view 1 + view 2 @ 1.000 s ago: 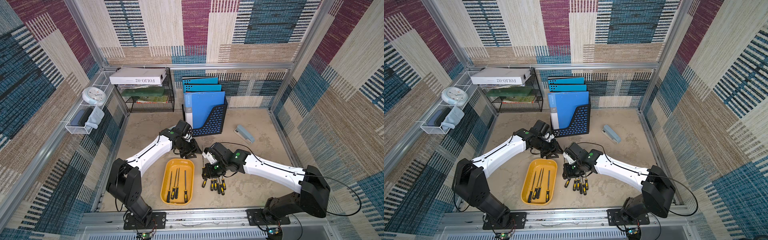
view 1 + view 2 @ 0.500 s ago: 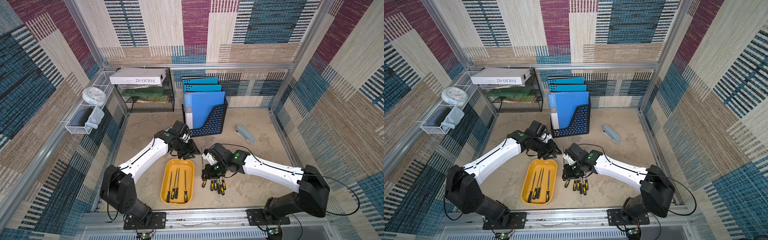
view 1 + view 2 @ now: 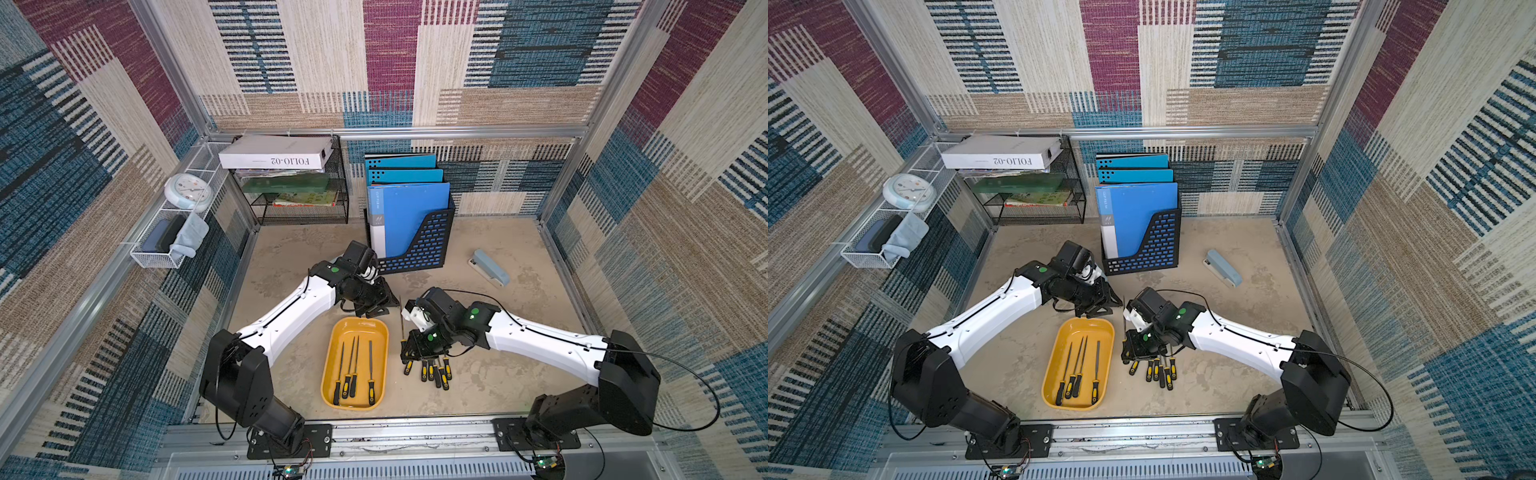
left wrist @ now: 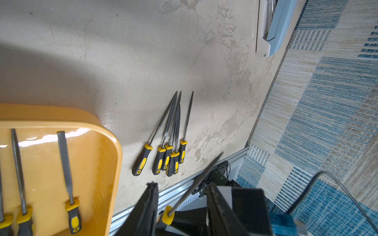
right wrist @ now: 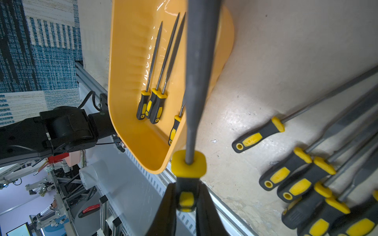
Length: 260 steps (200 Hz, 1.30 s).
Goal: Put the file tool into the storage box
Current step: Place the file tool in the storage box.
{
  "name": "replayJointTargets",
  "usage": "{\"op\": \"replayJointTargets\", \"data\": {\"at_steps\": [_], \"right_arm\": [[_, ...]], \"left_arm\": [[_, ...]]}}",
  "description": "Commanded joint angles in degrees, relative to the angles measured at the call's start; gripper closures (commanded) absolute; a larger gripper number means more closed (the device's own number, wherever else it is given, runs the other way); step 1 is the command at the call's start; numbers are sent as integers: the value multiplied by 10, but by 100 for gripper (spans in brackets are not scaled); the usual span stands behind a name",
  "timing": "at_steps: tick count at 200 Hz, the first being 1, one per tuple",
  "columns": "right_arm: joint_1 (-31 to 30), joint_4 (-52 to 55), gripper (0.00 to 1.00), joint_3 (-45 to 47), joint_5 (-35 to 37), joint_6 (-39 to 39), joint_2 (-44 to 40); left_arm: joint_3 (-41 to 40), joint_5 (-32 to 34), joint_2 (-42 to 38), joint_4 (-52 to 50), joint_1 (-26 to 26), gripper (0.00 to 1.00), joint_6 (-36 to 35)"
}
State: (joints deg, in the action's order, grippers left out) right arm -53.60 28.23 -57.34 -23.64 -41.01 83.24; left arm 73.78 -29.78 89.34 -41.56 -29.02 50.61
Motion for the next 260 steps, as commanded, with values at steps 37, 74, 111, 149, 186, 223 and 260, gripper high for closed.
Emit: {"op": "replayJointTargets", "data": {"at_steps": [37,74,111,149,186,223,260], "right_arm": [[-4,-22,97,-6,-17,-1,4],[-5,-24,97,-9,-20,-2,9],[-5,-21,95,-13,-20,-2,13],[-1,-13,62,-26,-17,-6,9],[14,-4,31,-46,-17,-6,-10],[48,42,21,-48,13,-24,-56],[81,63,21,2,27,-38,-93]], "left_arm": [[20,-5,24,14,-3,57,-4],[19,-6,46,11,-8,75,-11],[20,-3,51,-4,-8,98,-23],[31,6,38,-60,-4,98,-75],[36,-1,14,-141,27,98,-151],[55,72,-4,-269,65,98,-274],[17,219,-1,-309,66,98,-318]]}}
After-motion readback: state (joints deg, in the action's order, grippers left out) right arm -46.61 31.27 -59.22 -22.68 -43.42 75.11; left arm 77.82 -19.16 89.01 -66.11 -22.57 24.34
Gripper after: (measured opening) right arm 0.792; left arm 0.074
